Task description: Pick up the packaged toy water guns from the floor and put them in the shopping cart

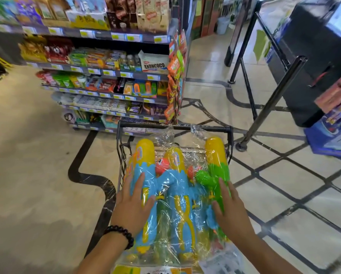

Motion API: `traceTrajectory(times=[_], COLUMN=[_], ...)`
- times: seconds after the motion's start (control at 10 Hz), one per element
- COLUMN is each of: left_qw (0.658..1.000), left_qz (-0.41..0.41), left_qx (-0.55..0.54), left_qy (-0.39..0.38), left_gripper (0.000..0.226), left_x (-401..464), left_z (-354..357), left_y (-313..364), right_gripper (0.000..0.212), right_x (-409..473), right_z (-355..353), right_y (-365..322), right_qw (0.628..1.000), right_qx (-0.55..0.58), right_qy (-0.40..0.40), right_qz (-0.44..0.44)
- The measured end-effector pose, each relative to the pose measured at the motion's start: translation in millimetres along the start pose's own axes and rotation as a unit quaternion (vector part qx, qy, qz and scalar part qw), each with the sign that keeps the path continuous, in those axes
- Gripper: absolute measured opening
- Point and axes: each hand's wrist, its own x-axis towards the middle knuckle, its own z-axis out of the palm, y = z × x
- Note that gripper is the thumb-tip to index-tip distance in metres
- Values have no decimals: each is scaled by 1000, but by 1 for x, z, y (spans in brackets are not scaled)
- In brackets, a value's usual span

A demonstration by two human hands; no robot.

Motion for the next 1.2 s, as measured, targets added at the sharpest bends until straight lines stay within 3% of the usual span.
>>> traceTrajectory(times=[0.4, 0.6, 0.9, 1.2], left_qw=[1000, 997, 993, 981], left_qz=[-12, 55, 93, 140], left_qx=[-3, 54, 65, 117], left_qy=[-11, 16, 34, 69], left_gripper=[73, 73, 71, 73], left_x=[-19, -25, -34, -33], left_z=[-13, -30, -46, -87], left_y=[5, 20, 31, 47], right_gripper=[82, 75, 80, 78], right_x=[-11, -17, -12, -22], right_z=[-5, -24, -37, -85], right_y=[7, -40, -30, -79], right_qw=[997, 996, 999, 983], right_qx=[67, 5, -14, -94], right_qy=[4, 34, 47, 77], right_qz=[46, -82, -18, -136])
